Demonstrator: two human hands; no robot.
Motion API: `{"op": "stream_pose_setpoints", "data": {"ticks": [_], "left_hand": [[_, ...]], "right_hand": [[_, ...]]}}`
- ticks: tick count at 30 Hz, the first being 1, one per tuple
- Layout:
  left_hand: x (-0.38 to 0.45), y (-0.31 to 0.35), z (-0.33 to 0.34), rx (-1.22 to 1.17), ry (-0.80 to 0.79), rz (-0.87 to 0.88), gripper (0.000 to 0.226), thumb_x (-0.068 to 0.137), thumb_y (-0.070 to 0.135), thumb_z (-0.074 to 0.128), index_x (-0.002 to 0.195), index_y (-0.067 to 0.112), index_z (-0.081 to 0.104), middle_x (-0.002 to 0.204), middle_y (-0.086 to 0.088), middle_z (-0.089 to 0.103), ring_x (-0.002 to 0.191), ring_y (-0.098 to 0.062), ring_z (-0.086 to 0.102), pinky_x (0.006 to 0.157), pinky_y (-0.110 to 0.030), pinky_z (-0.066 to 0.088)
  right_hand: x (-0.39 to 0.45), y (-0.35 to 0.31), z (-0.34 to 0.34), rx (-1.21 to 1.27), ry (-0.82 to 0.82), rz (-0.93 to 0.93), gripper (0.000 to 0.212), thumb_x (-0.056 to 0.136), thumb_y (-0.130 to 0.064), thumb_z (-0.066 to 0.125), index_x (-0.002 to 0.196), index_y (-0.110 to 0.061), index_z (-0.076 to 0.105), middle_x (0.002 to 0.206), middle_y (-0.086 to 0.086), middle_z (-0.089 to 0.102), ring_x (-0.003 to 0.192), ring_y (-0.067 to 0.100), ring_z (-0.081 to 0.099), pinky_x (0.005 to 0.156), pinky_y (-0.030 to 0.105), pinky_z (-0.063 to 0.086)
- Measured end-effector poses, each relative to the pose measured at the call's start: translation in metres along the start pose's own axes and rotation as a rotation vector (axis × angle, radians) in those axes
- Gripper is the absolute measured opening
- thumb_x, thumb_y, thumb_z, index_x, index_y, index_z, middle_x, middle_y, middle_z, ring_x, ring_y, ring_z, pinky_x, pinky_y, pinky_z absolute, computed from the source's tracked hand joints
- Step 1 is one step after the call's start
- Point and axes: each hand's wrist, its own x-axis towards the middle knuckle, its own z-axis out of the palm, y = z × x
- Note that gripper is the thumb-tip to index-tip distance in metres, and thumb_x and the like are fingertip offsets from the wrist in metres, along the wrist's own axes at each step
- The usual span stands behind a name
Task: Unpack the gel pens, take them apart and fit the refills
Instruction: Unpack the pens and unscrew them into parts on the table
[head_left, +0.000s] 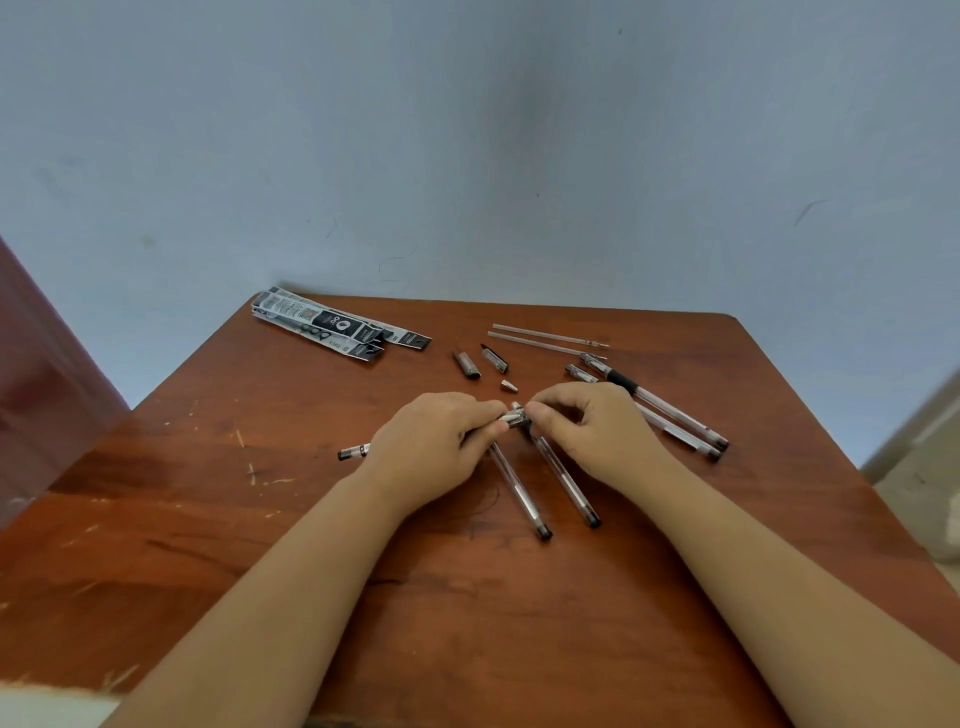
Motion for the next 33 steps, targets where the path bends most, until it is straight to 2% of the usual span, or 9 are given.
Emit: {"op": "stream_pose_setpoints", "data": {"ticks": [4, 9, 11, 15, 19, 25, 29, 31, 33], "left_hand": [[-0.002, 0.001, 0.000, 0.001, 0.062, 0.012, 0.038, 0.081, 0.028, 0.044, 0.102, 0.008, 0.068, 0.074, -0.014, 0.068, 0.070, -0.027, 0.061, 0.065, -0.035, 0.049], [0.003, 0.003, 0.003, -0.079, 0.136, -0.071, 0.028, 0.087, 0.032, 0.049, 0.107, 0.020, 0.066, 0.085, -0.009, 0.071, 0.079, -0.023, 0.062, 0.072, -0.040, 0.050], [0.003, 0.003, 0.006, -0.095, 0.167, -0.080, 0.033, 0.084, 0.035, 0.045, 0.105, 0.021, 0.066, 0.085, -0.007, 0.071, 0.079, -0.022, 0.062, 0.071, -0.040, 0.050], [0.001, -0.002, 0.008, -0.052, 0.125, -0.068, 0.043, 0.078, 0.041, 0.043, 0.110, 0.022, 0.064, 0.093, -0.005, 0.071, 0.086, -0.022, 0.062, 0.073, -0.033, 0.048], [0.000, -0.005, 0.005, -0.005, 0.252, -0.142, 0.058, 0.076, 0.051, 0.039, 0.114, 0.014, 0.062, 0.107, -0.007, 0.068, 0.098, -0.022, 0.061, 0.081, -0.027, 0.042], [-0.001, -0.003, 0.004, 0.047, 0.258, -0.217, 0.046, 0.079, 0.027, 0.033, 0.106, 0.007, 0.065, 0.097, -0.010, 0.069, 0.088, -0.024, 0.059, 0.072, -0.028, 0.040], [0.000, -0.006, 0.006, 0.092, 0.267, -0.246, 0.030, 0.089, 0.018, 0.042, 0.108, 0.006, 0.062, 0.092, -0.014, 0.065, 0.086, -0.028, 0.058, 0.071, -0.032, 0.042], [0.001, -0.006, 0.006, 0.105, 0.292, -0.251, 0.029, 0.091, 0.019, 0.044, 0.113, 0.008, 0.060, 0.088, -0.014, 0.063, 0.081, -0.028, 0.056, 0.068, -0.033, 0.041], [0.001, -0.008, 0.005, 0.139, 0.293, -0.286, 0.031, 0.093, 0.021, 0.044, 0.122, 0.016, 0.055, 0.082, -0.009, 0.057, 0.075, -0.022, 0.051, 0.062, -0.030, 0.038]], "right_hand": [[0.002, -0.001, 0.001, -0.003, 0.017, -0.004, 0.018, 0.086, -0.018, 0.054, 0.094, -0.011, 0.069, 0.070, -0.008, 0.060, 0.062, -0.006, 0.051, 0.061, -0.002, 0.037], [0.003, 0.000, 0.001, 0.108, 0.104, 0.040, 0.014, 0.086, -0.016, 0.055, 0.090, -0.013, 0.068, 0.071, -0.011, 0.060, 0.067, -0.003, 0.053, 0.061, 0.000, 0.038], [0.003, 0.000, 0.000, 0.147, 0.137, 0.051, 0.014, 0.085, -0.015, 0.055, 0.088, -0.014, 0.068, 0.073, -0.011, 0.060, 0.070, -0.002, 0.053, 0.062, 0.003, 0.039], [0.002, 0.002, 0.000, 0.046, 0.084, 0.028, 0.015, 0.085, -0.015, 0.056, 0.092, -0.013, 0.068, 0.078, -0.007, 0.060, 0.070, -0.002, 0.051, 0.062, 0.003, 0.038], [0.000, 0.006, -0.013, 0.193, 0.260, 0.111, 0.011, 0.085, -0.017, 0.055, 0.089, -0.019, 0.065, 0.076, -0.011, 0.060, 0.078, 0.003, 0.054, 0.071, 0.010, 0.039], [0.000, 0.013, -0.013, 0.199, 0.313, 0.133, 0.012, 0.080, -0.010, 0.060, 0.080, -0.022, 0.060, 0.072, -0.014, 0.055, 0.070, -0.001, 0.051, 0.059, -0.002, 0.039], [0.001, 0.017, -0.011, 0.105, 0.288, 0.121, 0.013, 0.078, -0.009, 0.062, 0.080, -0.021, 0.058, 0.070, -0.016, 0.052, 0.068, -0.001, 0.048, 0.058, 0.004, 0.040], [0.000, 0.017, -0.011, 0.017, 0.275, 0.112, 0.007, 0.079, -0.014, 0.063, 0.082, -0.020, 0.060, 0.070, -0.018, 0.051, 0.067, -0.004, 0.048, 0.059, 0.001, 0.041], [0.002, 0.016, -0.010, -0.069, 0.290, 0.095, 0.007, 0.080, -0.016, 0.063, 0.086, -0.014, 0.064, 0.076, -0.011, 0.058, 0.070, -0.001, 0.051, 0.066, 0.006, 0.043]]}}
